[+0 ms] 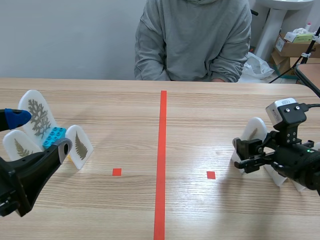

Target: Do the leaf sorting experiment

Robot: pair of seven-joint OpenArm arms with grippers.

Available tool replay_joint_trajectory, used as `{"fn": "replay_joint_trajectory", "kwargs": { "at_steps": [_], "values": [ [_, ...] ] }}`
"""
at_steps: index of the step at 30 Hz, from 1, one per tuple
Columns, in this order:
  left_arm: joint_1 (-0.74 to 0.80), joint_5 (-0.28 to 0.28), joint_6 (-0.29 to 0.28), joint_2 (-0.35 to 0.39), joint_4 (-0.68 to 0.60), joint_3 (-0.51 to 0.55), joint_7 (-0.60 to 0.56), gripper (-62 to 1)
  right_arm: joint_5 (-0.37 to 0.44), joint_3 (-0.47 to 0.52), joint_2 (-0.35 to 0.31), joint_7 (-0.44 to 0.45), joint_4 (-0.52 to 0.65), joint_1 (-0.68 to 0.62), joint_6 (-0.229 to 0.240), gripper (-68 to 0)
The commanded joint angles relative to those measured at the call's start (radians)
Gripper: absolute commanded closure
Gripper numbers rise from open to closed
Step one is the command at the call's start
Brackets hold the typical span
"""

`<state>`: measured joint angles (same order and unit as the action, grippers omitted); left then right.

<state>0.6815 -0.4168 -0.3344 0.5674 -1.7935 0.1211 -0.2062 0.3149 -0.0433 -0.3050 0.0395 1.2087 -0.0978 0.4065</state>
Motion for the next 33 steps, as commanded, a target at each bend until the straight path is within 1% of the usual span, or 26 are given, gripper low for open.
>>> {"fn": "replay_joint_trajectory", "kwargs": {
  "at_steps": [1, 5, 9, 16, 18, 21, 25, 28, 31, 33],
  "values": [
    [-0.003, -0.006, -0.002, -0.008, -0.021, -0.005, -0.013, -60.2, 0.011, 0.006, -0.013, 0.011, 0.010, 0.011, 0.001, -37.1],
    [-0.003, -0.006, -0.002, -0.008, -0.021, -0.005, -0.013, -60.2, 0.011, 0.006, -0.013, 0.011, 0.010, 0.011, 0.001, -44.5],
    [-0.003, -0.006, -0.002, -0.008, -0.021, -0.005, -0.013, -60.2, 0.011, 0.006, -0.013, 0.012, 0.010, 0.012, 0.002, -48.8],
    [-0.003, -0.006, -0.002, -0.008, -0.021, -0.005, -0.013, -60.2, 0.016, 0.006, -0.014, 0.015, 0.010, 0.012, 0.006, -49.2],
    [-0.003, -0.006, -0.002, -0.008, -0.021, -0.005, -0.013, -60.2, 0.015, 0.006, -0.014, 0.015, 0.014, 0.015, 0.018, -49.2],
    [-0.003, -0.006, -0.002, -0.008, -0.021, -0.005, -0.013, -60.2, 0.016, 0.006, -0.018, 0.015, 0.042, 0.015, 0.035, -49.2],
    [-0.003, -0.006, -0.002, -0.008, -0.021, -0.005, -0.013, -60.2, 0.015, 0.006, -0.034, 0.007, 0.094, 0.014, 0.044, -49.2],
    [-0.003, -0.006, -0.002, -0.008, -0.021, -0.005, -0.013, -60.2, 0.015, 0.006, -0.054, 0.003, 0.128, 0.014, 0.074, -49.2],
    [-0.003, -0.006, -0.002, -0.008, -0.021, -0.005, -0.013, -60.2, 0.017, 0.006, -0.080, -0.026, 0.173, 0.014, 0.105, -49.2],
    [-0.003, -0.006, -0.002, -0.008, -0.021, -0.005, -0.013, -60.2, 0.039, 0.006, -0.099, -0.045, 0.200, 0.014, 0.122, -49.2]
  ]
}}
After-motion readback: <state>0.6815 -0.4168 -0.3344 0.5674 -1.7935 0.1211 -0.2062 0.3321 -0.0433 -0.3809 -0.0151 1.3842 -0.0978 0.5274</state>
